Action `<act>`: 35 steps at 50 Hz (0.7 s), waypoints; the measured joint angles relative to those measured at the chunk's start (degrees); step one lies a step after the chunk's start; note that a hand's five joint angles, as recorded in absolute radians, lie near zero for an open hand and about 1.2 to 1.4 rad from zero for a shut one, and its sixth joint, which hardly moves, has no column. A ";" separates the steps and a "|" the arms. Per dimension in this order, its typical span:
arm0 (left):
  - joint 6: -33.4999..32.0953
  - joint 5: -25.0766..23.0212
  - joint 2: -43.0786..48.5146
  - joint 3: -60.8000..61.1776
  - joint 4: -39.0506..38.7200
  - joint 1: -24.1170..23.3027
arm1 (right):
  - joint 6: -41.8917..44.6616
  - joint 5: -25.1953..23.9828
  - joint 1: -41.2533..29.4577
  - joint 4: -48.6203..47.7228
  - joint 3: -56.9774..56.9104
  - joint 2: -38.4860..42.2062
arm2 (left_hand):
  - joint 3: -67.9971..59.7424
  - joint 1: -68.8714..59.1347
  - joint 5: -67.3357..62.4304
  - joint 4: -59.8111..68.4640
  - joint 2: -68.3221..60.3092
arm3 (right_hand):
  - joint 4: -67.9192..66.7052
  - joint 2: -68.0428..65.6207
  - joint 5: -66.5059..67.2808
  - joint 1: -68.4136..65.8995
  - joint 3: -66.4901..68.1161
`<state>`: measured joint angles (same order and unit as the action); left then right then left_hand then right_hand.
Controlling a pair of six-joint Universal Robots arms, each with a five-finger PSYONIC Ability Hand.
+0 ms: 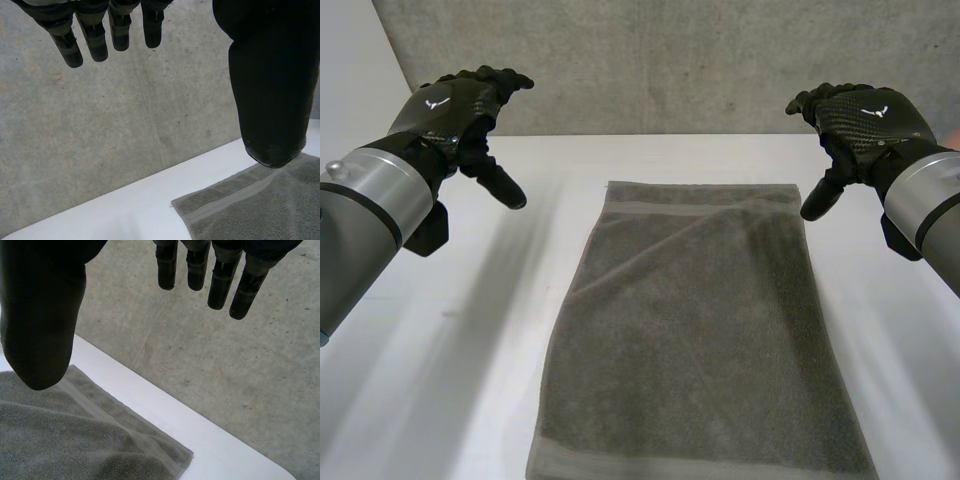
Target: Fold the towel.
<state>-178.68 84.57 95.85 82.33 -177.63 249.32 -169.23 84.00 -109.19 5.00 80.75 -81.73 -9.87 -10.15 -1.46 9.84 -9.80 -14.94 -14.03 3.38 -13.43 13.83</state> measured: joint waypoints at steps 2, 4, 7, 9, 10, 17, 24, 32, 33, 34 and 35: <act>0.00 -0.01 0.07 0.00 0.00 -0.02 | 0.22 0.01 -0.08 0.00 0.04 0.04 | 0.00 0.00 0.00 0.00 0.00 | 0.00 0.00 0.00 0.00 0.00; 0.00 -0.01 0.12 0.00 0.00 -0.04 | 0.43 0.02 -0.15 0.00 0.08 0.07 | 0.00 0.00 0.00 0.00 0.00 | 0.00 0.00 0.00 0.00 0.00; 0.00 -0.02 0.16 0.00 0.00 -0.05 | 0.61 0.03 -0.22 -0.02 0.10 0.11 | 0.00 0.00 0.00 0.00 0.00 | 0.00 0.00 0.00 0.00 0.00; 0.00 -0.02 0.17 0.01 0.00 -0.06 | 0.70 0.03 -0.26 -0.09 0.12 0.14 | 0.00 0.00 0.00 0.00 0.00 | 0.00 0.00 0.00 0.00 0.00; 0.00 -0.02 0.18 0.02 0.00 -0.06 | 0.73 0.03 -0.28 -0.14 0.14 0.15 | 0.00 0.00 0.00 0.00 0.00 | 0.00 0.00 0.00 0.00 0.00; -0.04 -0.02 0.30 0.12 0.00 -0.08 | 0.76 0.03 -0.29 -0.56 0.24 0.25 | 0.00 0.00 0.00 0.00 0.00 | 0.00 0.00 0.00 0.00 0.00; -0.13 0.01 1.90 0.14 -0.04 -0.06 | 0.83 -0.06 -0.14 -1.65 0.16 1.03 | 0.00 0.00 0.00 0.00 0.00 | 0.00 0.00 0.01 0.00 0.00; -0.52 -0.10 8.46 -0.42 -0.19 -0.16 | 8.24 -0.13 -0.11 -1.28 -0.45 6.68 | 0.00 0.00 0.00 0.00 0.00 | 0.00 0.00 0.00 0.00 0.00; -0.71 -0.24 9.53 -0.50 -0.40 -0.18 | 9.73 -0.07 -0.12 -1.04 -0.39 7.36 | 0.00 0.00 0.00 0.00 0.00 | 0.00 0.00 0.00 0.00 0.00; -0.97 -0.45 10.77 -0.53 -0.65 -0.22 | 11.73 -0.01 -0.15 -0.69 -0.24 8.18 | 0.00 0.00 0.00 0.00 0.00 | 0.00 0.00 0.00 0.00 0.00; -1.28 -0.66 11.83 -0.53 -0.96 -0.24 | 13.29 -0.02 -0.18 -0.34 -0.03 8.75 | 0.00 0.00 0.00 0.00 0.00 | 0.00 0.00 0.00 0.00 0.00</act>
<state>-179.96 83.91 107.68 81.80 -178.59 249.07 -155.93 83.98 -109.37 4.66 80.72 -72.97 -9.87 -10.16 -1.46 9.85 -9.80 -14.94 -14.03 3.37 -13.43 13.83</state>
